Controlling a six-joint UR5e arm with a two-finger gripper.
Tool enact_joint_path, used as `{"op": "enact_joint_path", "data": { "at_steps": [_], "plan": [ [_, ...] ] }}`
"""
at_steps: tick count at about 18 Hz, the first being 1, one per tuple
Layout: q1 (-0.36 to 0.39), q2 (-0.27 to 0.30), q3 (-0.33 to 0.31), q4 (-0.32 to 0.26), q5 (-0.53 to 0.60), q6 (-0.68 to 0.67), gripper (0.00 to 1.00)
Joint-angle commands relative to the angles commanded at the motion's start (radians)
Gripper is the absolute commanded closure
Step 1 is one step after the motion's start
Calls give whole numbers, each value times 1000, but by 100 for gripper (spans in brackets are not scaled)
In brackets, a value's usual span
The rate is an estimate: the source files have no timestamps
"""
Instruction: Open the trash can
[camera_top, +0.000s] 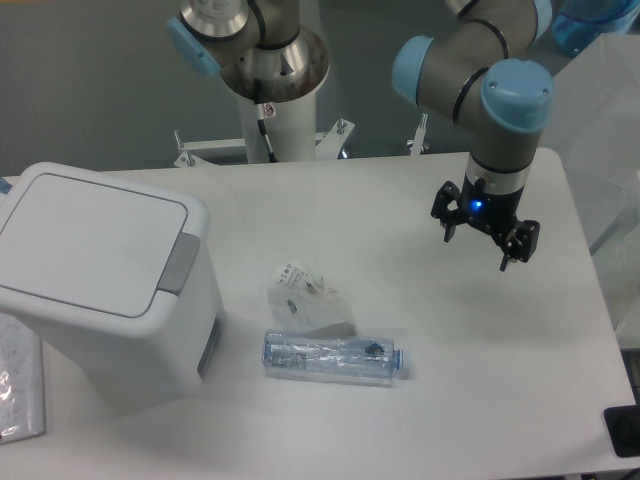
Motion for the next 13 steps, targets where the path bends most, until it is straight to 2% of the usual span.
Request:
{"op": "enact_joint_path", "data": {
  "at_steps": [9,13],
  "plan": [
    [0,9,-6,3,-3,-9,0],
    [-37,18,-11,3,2,-11,0]
  ]
}}
